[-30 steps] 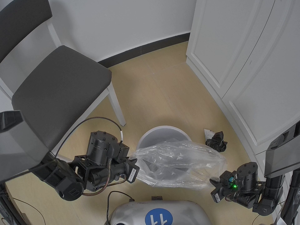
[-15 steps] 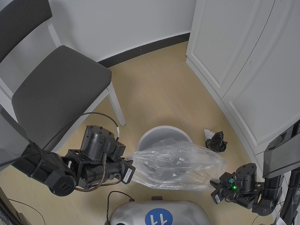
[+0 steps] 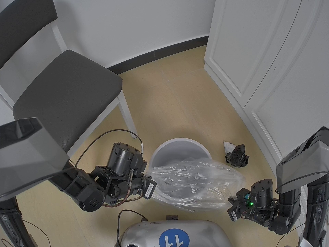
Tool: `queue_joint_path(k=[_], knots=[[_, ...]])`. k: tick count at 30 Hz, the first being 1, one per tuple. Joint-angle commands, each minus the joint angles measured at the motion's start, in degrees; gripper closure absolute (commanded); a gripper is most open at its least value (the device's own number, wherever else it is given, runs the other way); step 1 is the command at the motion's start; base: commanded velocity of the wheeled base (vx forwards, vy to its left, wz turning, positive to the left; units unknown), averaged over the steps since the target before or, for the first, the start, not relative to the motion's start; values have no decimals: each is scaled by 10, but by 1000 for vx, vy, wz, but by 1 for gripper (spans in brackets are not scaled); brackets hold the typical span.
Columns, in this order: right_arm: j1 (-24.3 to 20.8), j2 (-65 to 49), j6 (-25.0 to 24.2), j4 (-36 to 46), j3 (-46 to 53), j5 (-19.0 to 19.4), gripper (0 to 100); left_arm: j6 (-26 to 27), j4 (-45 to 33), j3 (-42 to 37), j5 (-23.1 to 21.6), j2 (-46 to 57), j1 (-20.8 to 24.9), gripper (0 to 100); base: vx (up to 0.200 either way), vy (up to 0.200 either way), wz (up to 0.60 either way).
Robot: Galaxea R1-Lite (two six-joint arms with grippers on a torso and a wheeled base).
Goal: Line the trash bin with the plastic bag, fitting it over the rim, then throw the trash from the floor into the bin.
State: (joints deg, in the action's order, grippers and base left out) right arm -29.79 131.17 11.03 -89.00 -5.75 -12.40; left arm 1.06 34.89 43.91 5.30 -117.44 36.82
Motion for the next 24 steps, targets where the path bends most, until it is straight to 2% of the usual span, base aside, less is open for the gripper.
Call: queue_joint_path(k=[1,4,8,17,24], knots=[[5,37,-14,-10,-28,-3,100,-25,65,27,17,-84,-3,100,0,0,0],[9,45,-16,-10,-40,-5,100,-33,130,35,33,-115,-4,100,0,0,0],[14,50,-16,-10,-46,-4,100,-35,171,43,44,-129,-6,100,0,0,0],[11,48,-16,-10,-49,-3,100,-33,170,28,46,-108,-6,100,0,0,0],[4,31,-17,-10,-44,-2,100,-26,153,-18,40,-19,-2,100,0,0,0]])
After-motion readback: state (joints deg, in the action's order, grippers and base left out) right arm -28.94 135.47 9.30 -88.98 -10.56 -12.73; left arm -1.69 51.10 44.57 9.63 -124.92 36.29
